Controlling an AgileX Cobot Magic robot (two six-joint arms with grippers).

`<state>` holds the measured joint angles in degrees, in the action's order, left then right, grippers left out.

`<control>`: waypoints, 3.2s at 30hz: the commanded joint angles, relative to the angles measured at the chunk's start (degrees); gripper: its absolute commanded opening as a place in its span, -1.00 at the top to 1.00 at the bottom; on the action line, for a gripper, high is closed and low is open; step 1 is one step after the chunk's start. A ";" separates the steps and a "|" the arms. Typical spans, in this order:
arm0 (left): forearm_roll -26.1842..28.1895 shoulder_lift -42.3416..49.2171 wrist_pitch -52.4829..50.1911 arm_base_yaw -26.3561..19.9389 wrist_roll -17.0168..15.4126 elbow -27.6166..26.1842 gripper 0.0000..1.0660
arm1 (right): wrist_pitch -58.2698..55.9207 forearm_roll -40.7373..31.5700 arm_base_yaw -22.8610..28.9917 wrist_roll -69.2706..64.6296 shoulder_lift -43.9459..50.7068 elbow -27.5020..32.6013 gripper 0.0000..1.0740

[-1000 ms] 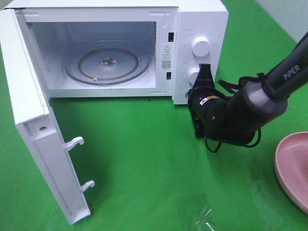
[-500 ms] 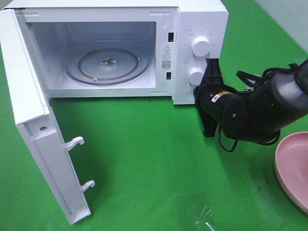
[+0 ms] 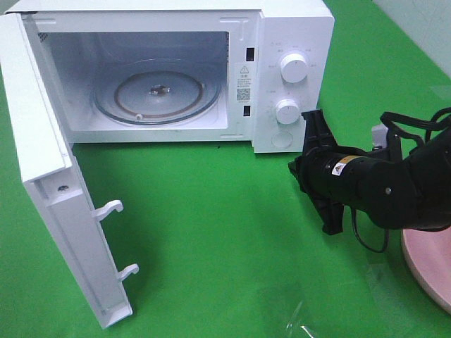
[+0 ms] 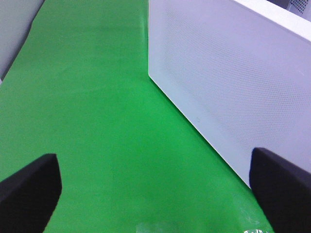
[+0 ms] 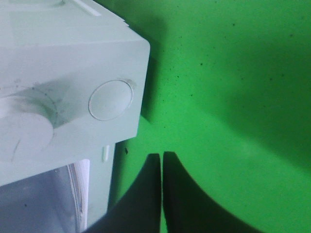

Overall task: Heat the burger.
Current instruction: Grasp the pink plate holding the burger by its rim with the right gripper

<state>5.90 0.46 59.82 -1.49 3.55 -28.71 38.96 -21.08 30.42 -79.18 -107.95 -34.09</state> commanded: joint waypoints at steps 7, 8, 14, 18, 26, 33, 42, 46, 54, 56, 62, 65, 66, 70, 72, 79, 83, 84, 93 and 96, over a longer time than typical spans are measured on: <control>0.69 0.97 -0.11 -0.06 0.06 0.11 -0.83 | -10.37 2.86 -0.17 17.42 6.70 1.89 0.93; 0.69 0.97 -0.11 -0.06 0.06 0.11 -0.83 | -11.80 2.86 -0.17 19.31 7.22 1.89 0.93; 0.69 0.97 -0.11 -0.06 0.06 0.11 -0.83 | -17.59 2.86 -0.17 29.22 9.34 1.89 0.90; 0.69 0.97 -0.11 -0.06 0.06 0.11 -0.83 | -25.32 2.86 -0.17 39.88 12.55 1.89 0.87; 0.69 0.97 -0.11 -0.06 0.06 0.11 -0.83 | -34.66 2.86 -0.17 50.19 16.16 1.89 0.83; 0.69 0.97 -0.11 -0.06 0.06 0.11 -0.83 | -43.49 2.92 -0.17 55.75 17.76 1.89 0.80; 0.69 0.97 -0.11 -0.06 0.06 0.11 -0.83 | -57.93 8.94 -0.17 58.44 17.88 1.32 0.76; 0.69 0.97 -0.11 -0.06 0.06 0.11 -0.83 | -72.19 15.18 -0.17 58.44 17.88 -3.15 0.73; 0.69 0.97 -0.11 -0.06 0.06 0.11 -0.83 | -88.24 22.46 -0.17 58.50 18.51 -9.17 0.69; 0.69 0.97 -0.11 -0.06 0.06 0.11 -0.83 | -90.30 23.72 -0.17 58.50 19.54 -10.31 0.68; 0.69 0.97 -0.11 -0.06 0.06 0.11 -0.83 | -93.56 27.90 -0.17 58.50 26.87 -12.72 0.65; 0.69 0.97 -0.11 -0.06 0.06 0.11 -0.83 | -95.74 30.14 -0.17 58.44 31.51 -12.72 0.56; 0.69 0.97 -0.11 -0.06 0.06 0.11 -0.83 | -95.74 30.14 -0.17 58.44 31.51 -12.72 0.56; 0.69 0.97 -0.11 -0.06 0.06 0.11 -0.83 | -98.61 33.63 -0.34 58.44 35.07 -12.66 0.08; 0.69 0.97 -0.11 -0.06 0.06 0.11 -0.83 | -98.84 35.35 -0.34 58.44 36.33 -12.66 -0.22; 0.69 0.97 -0.11 -0.06 0.06 0.11 -0.83 | -99.01 37.18 -0.34 58.44 37.24 -12.38 -0.81; 0.69 0.97 -0.11 -0.06 0.06 0.11 -0.83 | -98.20 37.18 -0.34 58.44 37.24 -12.26 -0.77; 0.69 0.97 -0.11 -0.06 0.06 0.11 -0.83 | -98.20 37.18 -0.34 58.44 37.24 -12.26 -0.77; 0.69 0.97 -0.11 -0.06 0.06 0.11 -0.83 | -94.14 37.30 -7.62 59.87 37.07 -12.26 -0.63; 0.69 0.97 -0.11 -0.06 0.06 0.11 -0.83 | -94.02 37.30 -9.34 60.50 37.07 -12.26 -0.59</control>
<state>5.90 0.46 59.82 -1.49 3.55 -28.71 -55.23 15.70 21.60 -19.82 -70.82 -46.64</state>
